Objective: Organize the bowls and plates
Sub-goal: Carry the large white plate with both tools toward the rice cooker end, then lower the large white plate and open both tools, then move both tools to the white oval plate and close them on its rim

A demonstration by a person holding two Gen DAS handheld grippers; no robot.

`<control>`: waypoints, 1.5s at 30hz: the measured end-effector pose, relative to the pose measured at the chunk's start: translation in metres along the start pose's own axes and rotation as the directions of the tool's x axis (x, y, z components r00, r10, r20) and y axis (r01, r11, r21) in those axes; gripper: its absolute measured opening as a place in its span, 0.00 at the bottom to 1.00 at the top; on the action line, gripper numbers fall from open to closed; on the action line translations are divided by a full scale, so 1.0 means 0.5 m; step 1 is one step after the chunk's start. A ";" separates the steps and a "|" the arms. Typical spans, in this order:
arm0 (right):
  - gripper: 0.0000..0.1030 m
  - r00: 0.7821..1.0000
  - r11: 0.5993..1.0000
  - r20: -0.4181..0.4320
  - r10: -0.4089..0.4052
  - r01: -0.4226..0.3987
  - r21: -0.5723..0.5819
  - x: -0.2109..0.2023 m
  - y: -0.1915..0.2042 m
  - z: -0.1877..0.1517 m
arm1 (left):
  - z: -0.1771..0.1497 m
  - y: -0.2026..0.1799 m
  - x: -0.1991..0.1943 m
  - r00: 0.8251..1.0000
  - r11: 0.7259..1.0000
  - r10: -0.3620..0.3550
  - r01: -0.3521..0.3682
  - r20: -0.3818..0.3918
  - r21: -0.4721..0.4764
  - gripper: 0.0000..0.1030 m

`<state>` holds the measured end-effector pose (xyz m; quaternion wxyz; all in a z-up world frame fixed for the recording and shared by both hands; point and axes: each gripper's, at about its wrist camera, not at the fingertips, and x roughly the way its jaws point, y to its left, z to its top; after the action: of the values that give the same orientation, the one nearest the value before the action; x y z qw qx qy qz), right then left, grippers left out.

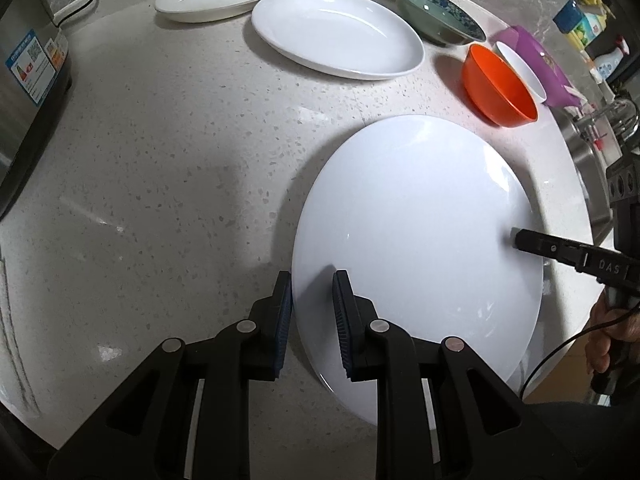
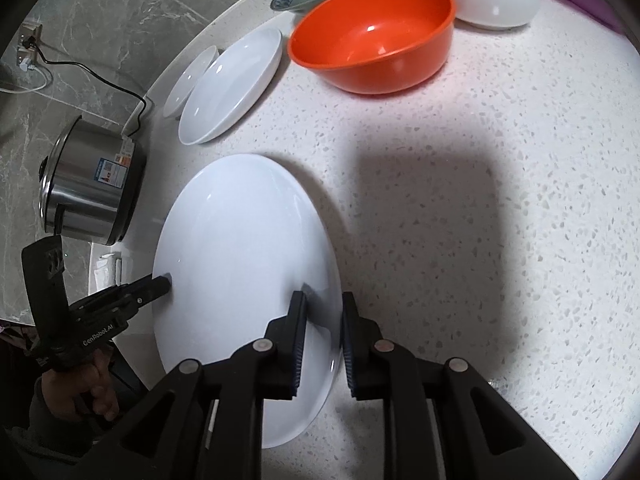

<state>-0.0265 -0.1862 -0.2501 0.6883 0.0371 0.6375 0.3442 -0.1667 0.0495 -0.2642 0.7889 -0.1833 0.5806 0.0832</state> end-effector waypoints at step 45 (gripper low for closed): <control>0.73 0.939 0.974 0.302 0.165 -0.204 0.100 -0.044 0.149 0.308 | 0.390 0.141 -0.028 0.989 0.991 -0.129 0.131 0.077 -0.022 0.99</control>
<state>0.0819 -0.0813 -0.1667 0.7356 0.1920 0.5436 0.3557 -0.0228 0.1906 -0.2141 0.8115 -0.2281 0.5361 0.0461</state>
